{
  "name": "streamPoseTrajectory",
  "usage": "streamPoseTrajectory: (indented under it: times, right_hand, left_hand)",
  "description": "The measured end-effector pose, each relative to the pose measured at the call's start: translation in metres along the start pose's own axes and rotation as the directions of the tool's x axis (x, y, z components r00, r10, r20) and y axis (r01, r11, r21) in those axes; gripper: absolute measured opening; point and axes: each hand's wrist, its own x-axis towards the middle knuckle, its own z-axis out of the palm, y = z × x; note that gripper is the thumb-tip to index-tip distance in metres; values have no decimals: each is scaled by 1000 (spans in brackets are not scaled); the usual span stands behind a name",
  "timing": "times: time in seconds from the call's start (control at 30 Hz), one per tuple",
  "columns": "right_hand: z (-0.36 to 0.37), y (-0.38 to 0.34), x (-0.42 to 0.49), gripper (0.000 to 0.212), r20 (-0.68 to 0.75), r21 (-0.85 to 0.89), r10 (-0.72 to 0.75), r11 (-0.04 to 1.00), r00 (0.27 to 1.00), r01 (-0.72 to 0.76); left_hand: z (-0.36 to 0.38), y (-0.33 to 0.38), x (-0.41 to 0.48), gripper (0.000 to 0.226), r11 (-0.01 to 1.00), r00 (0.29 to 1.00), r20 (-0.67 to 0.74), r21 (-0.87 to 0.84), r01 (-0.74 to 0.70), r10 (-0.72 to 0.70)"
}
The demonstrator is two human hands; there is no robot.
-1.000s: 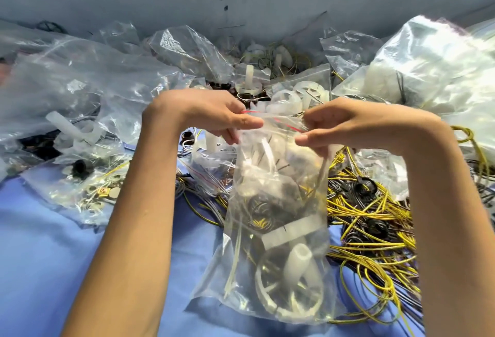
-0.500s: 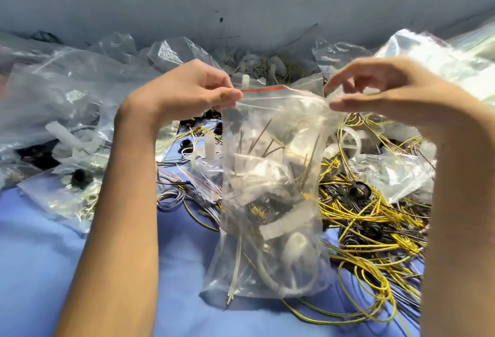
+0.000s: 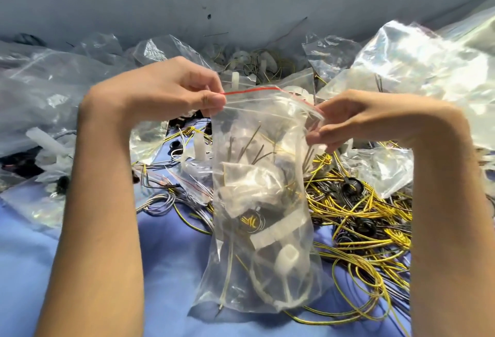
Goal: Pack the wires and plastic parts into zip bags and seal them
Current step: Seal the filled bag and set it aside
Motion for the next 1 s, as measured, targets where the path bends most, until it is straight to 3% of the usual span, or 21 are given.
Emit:
streamPoseTrajectory:
  times: [0.03, 0.07, 0.13, 0.2, 0.27, 0.43, 0.6, 0.77, 1.0]
  right_hand:
    - [-11, 13, 6, 40, -3, 368, 30, 930, 1000, -27]
    - [-17, 13, 10, 37, -58, 358, 36, 934, 998, -12]
    - [-34, 20, 4, 37, -239, 393, -78, 903, 968, 170]
    - [-30, 18, 3, 38, -352, 510, -158, 794, 923, 331]
    - [-39, 27, 3, 22, -447, 571, -160, 706, 880, 419]
    - [-27, 35, 20, 10, -469, 463, -15, 847, 883, 260]
    - [-28, 43, 29, 26, -468, 544, 47, 802, 883, 246]
    - [-23, 53, 30, 20, -446, 526, 103, 834, 889, 167]
    - [-16, 61, 38, 16, -432, 578, 113, 796, 895, 179]
  left_hand:
    - [-3, 4, -5, 17, 1000, 1000, -10, 14, -20, 20]
    - [-6, 8, -10, 18, 999, 998, -43, 24, -47, 48]
    - [-15, 13, -21, 17, 991, 969, -206, 28, -131, 134]
    - [-23, 17, -31, 17, 977, 888, -414, 9, -213, 198]
    - [-25, 17, -32, 16, 974, 838, -508, 5, -228, 199]
    - [-14, 6, -14, 10, 997, 906, -418, -2, -73, 66]
    - [-11, -1, -6, 15, 983, 895, -443, -141, -120, 46]
    - [-10, -11, -5, 23, 970, 889, -455, -192, -152, 50]
    - [-7, -22, -2, 25, 941, 861, -505, -264, -211, 51]
